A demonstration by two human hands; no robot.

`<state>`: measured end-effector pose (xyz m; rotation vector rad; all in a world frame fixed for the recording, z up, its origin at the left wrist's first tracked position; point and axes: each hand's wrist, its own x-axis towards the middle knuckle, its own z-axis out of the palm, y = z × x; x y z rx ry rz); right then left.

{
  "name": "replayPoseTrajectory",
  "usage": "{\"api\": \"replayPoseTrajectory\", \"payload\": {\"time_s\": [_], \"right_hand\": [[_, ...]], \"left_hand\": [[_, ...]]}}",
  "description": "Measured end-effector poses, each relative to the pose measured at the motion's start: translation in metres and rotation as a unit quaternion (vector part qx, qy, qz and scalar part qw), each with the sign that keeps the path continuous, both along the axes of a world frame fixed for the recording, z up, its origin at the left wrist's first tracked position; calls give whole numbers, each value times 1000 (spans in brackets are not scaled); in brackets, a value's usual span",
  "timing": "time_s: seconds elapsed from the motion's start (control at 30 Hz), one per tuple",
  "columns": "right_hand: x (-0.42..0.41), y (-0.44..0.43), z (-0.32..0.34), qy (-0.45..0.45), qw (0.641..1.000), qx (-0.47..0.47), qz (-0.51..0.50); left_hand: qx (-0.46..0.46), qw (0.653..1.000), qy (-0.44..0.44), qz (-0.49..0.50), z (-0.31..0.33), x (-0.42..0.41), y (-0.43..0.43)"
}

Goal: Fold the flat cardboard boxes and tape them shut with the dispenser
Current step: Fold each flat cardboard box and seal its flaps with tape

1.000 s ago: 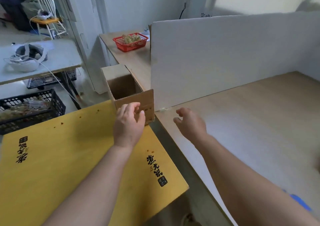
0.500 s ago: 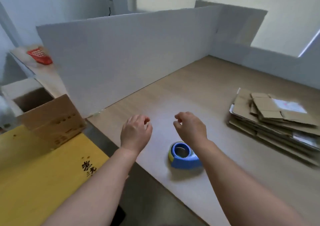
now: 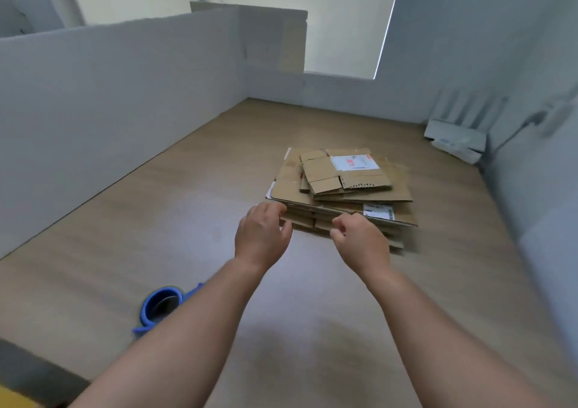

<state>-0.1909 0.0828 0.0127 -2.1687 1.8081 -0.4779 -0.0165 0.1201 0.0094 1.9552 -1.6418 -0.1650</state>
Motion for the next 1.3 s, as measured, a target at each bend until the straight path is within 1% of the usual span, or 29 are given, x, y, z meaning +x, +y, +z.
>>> {"api": "replayPoseTrajectory", "payload": {"time_s": [0.17, 0.3, 0.4, 0.57, 0.63, 0.8, 0.87, 0.97, 1.03, 1.17, 1.3], "right_hand": [[-53, -41, -1, 4, 999, 10, -37], [-77, -80, -7, -11, 998, 29, -61], [-87, -109, -13, 1, 997, 40, -71], [-88, -155, -18, 40, 995, 76, -57], [-84, -172, -20, 53, 991, 101, -68], [-74, -196, -32, 57, 983, 149, -86], [-68, -195, -39, 66, 983, 145, -87], [-61, -180, -46, 80, 985, 118, -93], [-57, -164, -48, 57, 987, 103, -106], [-48, -116, -41, -88, 984, 75, -138], [-38, -65, -28, -181, 970, -8, -162]], "left_hand": [[52, 998, -8, -14, 9, -41, -49], [102, 995, -12, -22, 7, -57, -86], [140, 990, -12, -21, -1, -61, -114], [199, 980, -4, 4, -18, -55, -157], [220, 975, -6, 6, -23, -53, -169], [247, 969, 17, 1, -37, -46, -195], [255, 966, 33, -4, -42, -44, -200], [250, 968, 33, 13, -46, -41, -195], [238, 971, 28, 22, -47, -40, -184], [200, 978, 55, 26, -43, -36, -144], [158, 982, 98, 3, -33, -32, -89]]}}
